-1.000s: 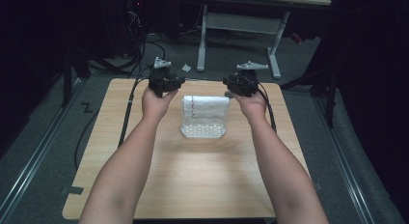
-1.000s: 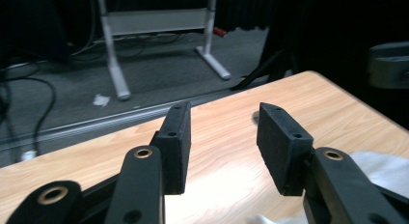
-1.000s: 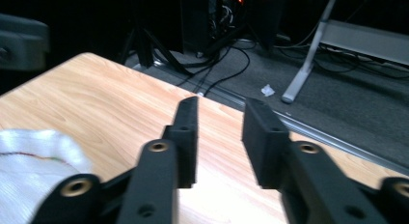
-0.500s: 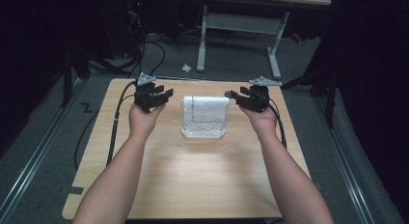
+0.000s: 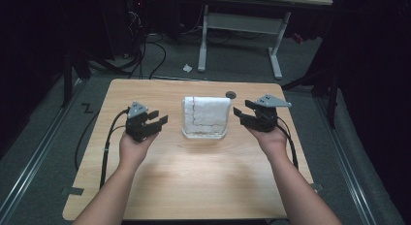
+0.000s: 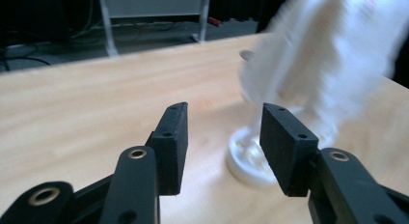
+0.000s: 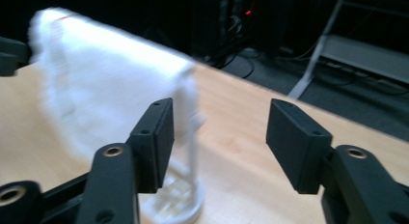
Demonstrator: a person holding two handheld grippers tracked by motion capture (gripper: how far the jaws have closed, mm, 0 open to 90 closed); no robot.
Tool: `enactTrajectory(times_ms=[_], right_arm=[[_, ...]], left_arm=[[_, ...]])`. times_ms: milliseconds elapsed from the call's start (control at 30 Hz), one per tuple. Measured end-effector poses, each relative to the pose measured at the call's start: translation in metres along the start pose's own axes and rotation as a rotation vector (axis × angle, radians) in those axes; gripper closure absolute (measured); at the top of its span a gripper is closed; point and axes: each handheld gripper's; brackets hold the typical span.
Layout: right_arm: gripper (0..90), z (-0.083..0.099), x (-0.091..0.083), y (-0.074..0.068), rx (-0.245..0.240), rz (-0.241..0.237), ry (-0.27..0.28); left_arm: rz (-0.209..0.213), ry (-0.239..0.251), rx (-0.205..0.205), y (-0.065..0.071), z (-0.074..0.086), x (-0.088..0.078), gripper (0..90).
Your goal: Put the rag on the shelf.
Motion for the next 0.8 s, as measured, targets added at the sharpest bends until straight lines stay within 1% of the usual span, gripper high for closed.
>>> enactTrajectory(times_ms=[33, 100, 200, 233, 267, 300, 333, 367, 400, 433, 467, 500, 533, 567, 600, 633, 667, 733, 767, 800], right_arm=[[41.8, 0.005, -0.005, -0.004, -0.016, -0.003, 0.017], [41.1, 0.016, -0.014, -0.011, -0.037, 0.006, 0.015], [40.8, 0.040, -0.024, -0.021, -0.058, 0.025, -0.025], [40.9, 0.051, -0.027, -0.024, -0.052, 0.027, -0.031], [40.9, 0.063, -0.030, -0.026, -0.039, 0.024, -0.024], [40.8, 0.074, -0.032, -0.028, -0.033, 0.031, -0.028], [40.8, 0.086, -0.033, -0.031, -0.035, 0.037, -0.034], [40.8, 0.086, -0.033, -0.031, -0.035, 0.037, -0.034], [40.4, 0.112, -0.034, -0.036, -0.006, 0.040, -0.071], [40.4, 0.121, -0.035, -0.037, 0.012, 0.037, -0.084], [41.6, 0.134, -0.038, -0.040, 0.037, 0.035, -0.092], [46.5, 0.151, -0.042, -0.041, 0.057, 0.036, -0.095], [43.0, 0.154, -0.042, -0.043, 0.056, 0.026, -0.133], [41.5, 0.155, -0.042, -0.044, 0.022, 0.024, -0.163], [43.3, 0.156, -0.044, -0.045, -0.016, 0.044, -0.154], [43.2, 0.157, -0.043, -0.044, -0.028, 0.050, -0.150], [42.7, 0.157, -0.041, -0.041, -0.015, 0.054, -0.164], [42.6, 0.157, -0.036, -0.035, 0.021, 0.053, -0.176], [42.4, 0.157, -0.035, -0.033, 0.031, 0.051, -0.178], [42.3, 0.157, -0.034, -0.032, 0.032, 0.052, -0.179]], left_arm=[[0.003, -0.003, 0.011, 0.005, 0.006, -0.005, 53.3], [0.019, -0.022, 0.027, 0.016, 0.016, -0.013, 52.8], [0.052, -0.058, 0.034, 0.035, 0.034, -0.025, 51.0], [0.065, -0.069, 0.034, 0.043, 0.041, -0.029, 50.6], [0.077, -0.069, 0.035, 0.052, 0.049, -0.033, 50.5], [0.089, -0.068, 0.040, 0.062, 0.056, -0.036, 50.4], [0.103, -0.070, 0.041, 0.071, 0.064, -0.038, 50.0], [0.103, -0.070, 0.041, 0.071, 0.064, -0.038, 49.7], [0.115, -0.087, 0.052, 0.087, 0.079, -0.041, 49.6], [0.133, -0.148, 0.063, 0.095, 0.083, -0.037, 50.2], [0.168, -0.239, 0.107, 0.103, 0.081, -0.031, 49.9], [0.183, -0.246, 0.151, 0.108, 0.079, -0.029, 45.6], [0.186, -0.224, 0.197, 0.113, 0.078, -0.029, 43.6], [0.193, -0.204, 0.202, 0.114, 0.077, -0.029, 44.5], [0.205, -0.201, 0.185, 0.113, 0.077, -0.027, 44.8], [0.218, -0.203, 0.161, 0.111, 0.078, -0.024, 44.8], [0.227, -0.202, 0.145, 0.110, 0.078, -0.022, 44.5], [0.229, -0.207, 0.133, 0.107, 0.079, -0.020, 44.0], [0.230, -0.206, 0.129, 0.106, 0.080, -0.020, 43.6], [0.231, -0.202, 0.120, 0.105, 0.081, -0.020, 43.3]])
Point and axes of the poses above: each handheld gripper's, and its own axes: x roughly forward along the jaws, z roughly out of its underside, y roughly to its right, and after that the axes turned 14 degrees about x, right-handed
